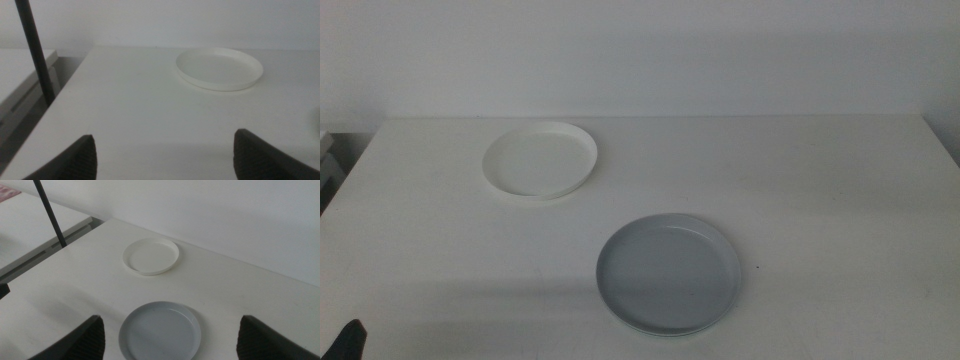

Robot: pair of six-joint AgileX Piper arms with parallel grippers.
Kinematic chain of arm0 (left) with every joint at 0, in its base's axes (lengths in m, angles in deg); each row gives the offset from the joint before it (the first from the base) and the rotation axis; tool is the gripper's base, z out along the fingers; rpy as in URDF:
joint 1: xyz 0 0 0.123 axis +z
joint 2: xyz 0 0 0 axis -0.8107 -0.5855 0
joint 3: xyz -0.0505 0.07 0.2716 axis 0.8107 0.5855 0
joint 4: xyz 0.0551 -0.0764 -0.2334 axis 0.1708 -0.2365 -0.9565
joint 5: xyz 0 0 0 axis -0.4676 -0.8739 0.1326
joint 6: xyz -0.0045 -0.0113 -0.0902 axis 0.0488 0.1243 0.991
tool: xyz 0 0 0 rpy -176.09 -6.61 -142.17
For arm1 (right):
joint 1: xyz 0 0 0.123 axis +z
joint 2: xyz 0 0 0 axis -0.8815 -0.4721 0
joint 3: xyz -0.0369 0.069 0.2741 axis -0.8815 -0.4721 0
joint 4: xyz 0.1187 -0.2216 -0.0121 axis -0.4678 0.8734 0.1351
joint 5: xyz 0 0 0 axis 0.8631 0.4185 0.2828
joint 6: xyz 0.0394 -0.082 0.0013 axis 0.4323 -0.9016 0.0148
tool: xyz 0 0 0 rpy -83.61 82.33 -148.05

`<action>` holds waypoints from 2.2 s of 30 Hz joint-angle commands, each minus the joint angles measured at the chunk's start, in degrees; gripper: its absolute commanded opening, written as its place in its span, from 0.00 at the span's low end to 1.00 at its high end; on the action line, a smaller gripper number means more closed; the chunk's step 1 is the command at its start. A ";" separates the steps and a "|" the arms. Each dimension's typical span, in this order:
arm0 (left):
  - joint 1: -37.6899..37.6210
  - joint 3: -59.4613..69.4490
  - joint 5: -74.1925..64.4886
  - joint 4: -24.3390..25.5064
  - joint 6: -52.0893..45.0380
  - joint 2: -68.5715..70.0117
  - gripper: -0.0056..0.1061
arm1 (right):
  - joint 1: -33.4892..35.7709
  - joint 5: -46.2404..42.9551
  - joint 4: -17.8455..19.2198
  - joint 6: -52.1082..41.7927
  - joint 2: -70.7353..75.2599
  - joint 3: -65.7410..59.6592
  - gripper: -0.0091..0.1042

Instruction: Stack the three bowls on top of each other.

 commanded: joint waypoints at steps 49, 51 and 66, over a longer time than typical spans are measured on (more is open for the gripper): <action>-0.16 -97.29 -29.72 -7.52 -9.01 -104.71 0.86 | 0.11 -4.41 -0.43 -0.48 -0.23 1.25 0.80; -0.16 -101.27 -31.39 -8.19 -9.77 -108.97 0.86 | 0.11 -4.41 -0.43 -0.48 -0.23 1.25 0.80; 0.00 -121.82 -39.43 -10.64 -13.90 -129.47 0.86 | 0.11 -4.41 -0.43 -0.48 -0.23 1.25 0.80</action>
